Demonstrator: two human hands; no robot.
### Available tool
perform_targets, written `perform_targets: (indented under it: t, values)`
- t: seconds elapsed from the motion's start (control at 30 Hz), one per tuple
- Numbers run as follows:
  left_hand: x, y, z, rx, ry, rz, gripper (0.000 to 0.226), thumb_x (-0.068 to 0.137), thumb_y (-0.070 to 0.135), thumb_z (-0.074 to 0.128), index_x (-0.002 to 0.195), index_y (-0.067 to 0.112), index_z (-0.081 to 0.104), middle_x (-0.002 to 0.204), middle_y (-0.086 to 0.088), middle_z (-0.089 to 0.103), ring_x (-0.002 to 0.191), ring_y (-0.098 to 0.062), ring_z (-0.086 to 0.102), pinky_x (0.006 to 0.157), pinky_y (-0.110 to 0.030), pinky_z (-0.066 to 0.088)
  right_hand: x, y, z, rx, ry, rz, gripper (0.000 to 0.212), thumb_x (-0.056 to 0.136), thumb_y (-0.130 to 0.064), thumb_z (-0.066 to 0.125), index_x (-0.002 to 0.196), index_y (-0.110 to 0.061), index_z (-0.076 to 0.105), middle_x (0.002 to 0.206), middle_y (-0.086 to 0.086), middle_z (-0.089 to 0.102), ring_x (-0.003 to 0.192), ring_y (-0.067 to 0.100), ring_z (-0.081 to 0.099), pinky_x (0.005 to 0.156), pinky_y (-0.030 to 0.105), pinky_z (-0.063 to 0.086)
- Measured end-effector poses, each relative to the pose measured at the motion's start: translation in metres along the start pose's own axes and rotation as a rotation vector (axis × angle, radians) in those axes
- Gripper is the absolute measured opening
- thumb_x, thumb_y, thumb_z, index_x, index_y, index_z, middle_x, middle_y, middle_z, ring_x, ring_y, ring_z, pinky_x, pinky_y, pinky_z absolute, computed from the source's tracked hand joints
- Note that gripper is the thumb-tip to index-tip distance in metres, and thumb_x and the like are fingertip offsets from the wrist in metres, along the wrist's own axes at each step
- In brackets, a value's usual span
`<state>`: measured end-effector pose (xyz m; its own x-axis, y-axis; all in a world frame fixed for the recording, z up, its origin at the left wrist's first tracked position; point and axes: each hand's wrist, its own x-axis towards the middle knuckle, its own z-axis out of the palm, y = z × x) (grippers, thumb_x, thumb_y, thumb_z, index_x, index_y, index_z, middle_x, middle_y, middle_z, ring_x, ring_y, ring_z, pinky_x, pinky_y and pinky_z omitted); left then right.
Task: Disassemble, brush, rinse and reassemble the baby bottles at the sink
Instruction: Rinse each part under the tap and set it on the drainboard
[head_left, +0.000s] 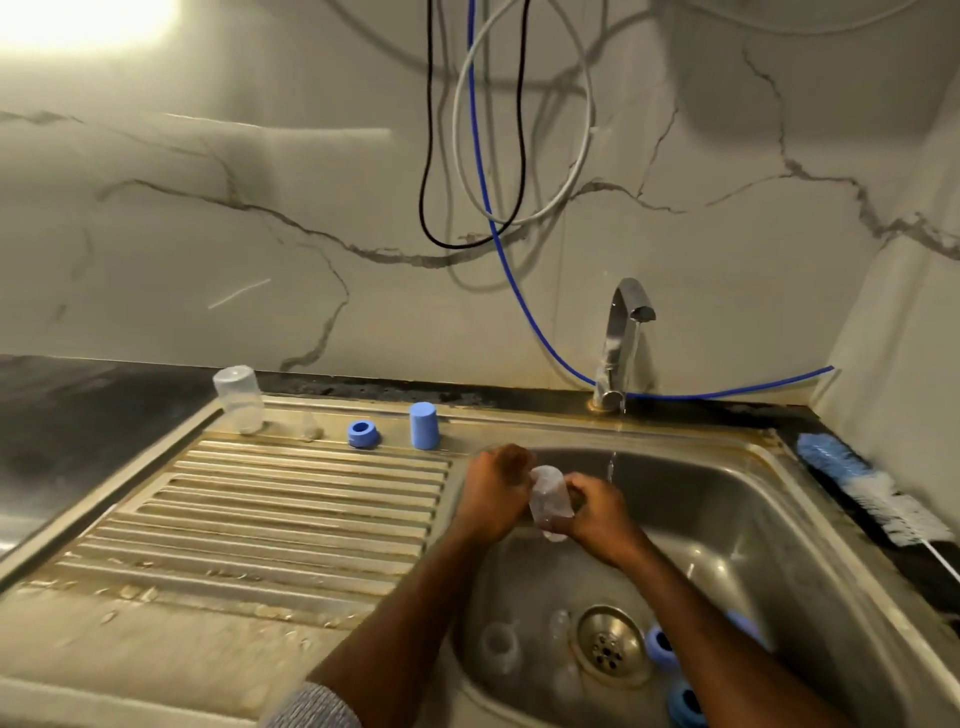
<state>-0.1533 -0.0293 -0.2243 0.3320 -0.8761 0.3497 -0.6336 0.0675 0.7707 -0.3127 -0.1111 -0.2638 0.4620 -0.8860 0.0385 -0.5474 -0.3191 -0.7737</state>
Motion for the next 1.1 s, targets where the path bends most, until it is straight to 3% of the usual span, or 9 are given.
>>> perform_targets:
  t: [0.2, 0.27, 0.37, 0.43, 0.53, 0.67, 0.97, 1.1]
  values:
    - [0.0, -0.02, -0.083, 0.084, 0.034, -0.019, 0.009, 0.093, 0.008, 0.067, 0.098, 0.015, 0.071, 0.094, 0.003, 0.071, 0.089, -0.006, 0.066, 0.077, -0.013, 0.051, -0.011, -0.042, 0.017, -0.065, 0.047, -0.083, 0.06, 0.07, -0.042, 0.087, 0.122, -0.03, 0.059, 0.116, -0.009, 0.064, 0.107, 0.013, 0.061, 0.091, 0.036, 0.054]
    - [-0.003, -0.035, -0.111, 0.125, 0.08, -0.019, 0.008, 0.091, 0.006, 0.069, 0.092, 0.014, 0.072, 0.089, 0.002, 0.073, 0.082, -0.007, 0.067, 0.077, -0.018, 0.052, -0.01, -0.06, 0.024, -0.033, 0.097, -0.118, 0.059, 0.072, -0.041, 0.086, 0.123, -0.03, 0.058, 0.117, -0.008, 0.065, 0.107, 0.014, 0.061, 0.09, 0.036, 0.054]
    - [-0.009, -0.059, -0.148, 0.184, 0.188, -0.035, 0.01, 0.086, 0.003, 0.071, 0.078, 0.009, 0.073, 0.076, -0.003, 0.073, 0.072, -0.018, 0.068, 0.075, -0.033, 0.055, -0.007, -0.099, 0.038, 0.057, 0.16, -0.188, 0.056, 0.071, -0.035, 0.088, 0.117, -0.029, 0.057, 0.107, -0.005, 0.069, 0.093, 0.012, 0.067, 0.075, 0.027, 0.055]
    - [-0.012, -0.075, -0.174, 0.199, 0.219, -0.063, 0.01, 0.085, 0.003, 0.072, 0.076, 0.007, 0.074, 0.073, -0.005, 0.072, 0.069, -0.019, 0.066, 0.072, -0.031, 0.054, -0.002, -0.131, 0.054, 0.081, 0.192, -0.227, 0.059, 0.07, -0.036, 0.089, 0.118, -0.028, 0.057, 0.102, -0.004, 0.069, 0.085, 0.013, 0.067, 0.071, 0.028, 0.056]
    - [-0.019, -0.099, -0.214, 0.188, 0.198, -0.152, 0.005, 0.087, 0.005, 0.073, 0.088, 0.01, 0.076, 0.083, -0.002, 0.074, 0.077, -0.014, 0.069, 0.077, -0.026, 0.055, 0.008, -0.178, 0.09, 0.083, 0.118, -0.245, 0.068, 0.07, -0.039, 0.089, 0.127, -0.024, 0.055, 0.107, -0.003, 0.066, 0.088, 0.017, 0.066, 0.075, 0.03, 0.055]
    - [-0.031, -0.135, -0.268, 0.262, 0.249, -0.212, 0.003, 0.087, 0.009, 0.075, 0.089, 0.012, 0.075, 0.085, 0.001, 0.071, 0.08, -0.013, 0.067, 0.077, -0.028, 0.054, 0.023, -0.235, 0.151, 0.149, -0.017, -0.267, 0.066, 0.071, -0.034, 0.089, 0.126, -0.021, 0.055, 0.115, 0.0, 0.065, 0.095, 0.017, 0.065, 0.083, 0.034, 0.056]
    - [-0.05, -0.199, -0.354, 0.345, 0.309, -0.356, 0.002, 0.085, 0.011, 0.077, 0.087, 0.011, 0.077, 0.082, 0.001, 0.071, 0.078, -0.012, 0.065, 0.074, -0.025, 0.049, 0.056, -0.318, 0.251, 0.188, -0.126, -0.27, 0.07, 0.073, -0.029, 0.089, 0.132, -0.02, 0.051, 0.128, 0.004, 0.064, 0.111, 0.022, 0.062, 0.095, 0.043, 0.053]
    - [-0.051, -0.212, -0.366, 0.338, 0.306, -0.374, 0.001, 0.084, 0.012, 0.078, 0.085, 0.013, 0.076, 0.083, -0.002, 0.073, 0.078, -0.013, 0.067, 0.074, -0.025, 0.051, 0.06, -0.338, 0.281, 0.188, -0.128, -0.298, 0.069, 0.072, -0.027, 0.089, 0.129, -0.021, 0.052, 0.124, 0.005, 0.066, 0.109, 0.022, 0.063, 0.094, 0.045, 0.055]
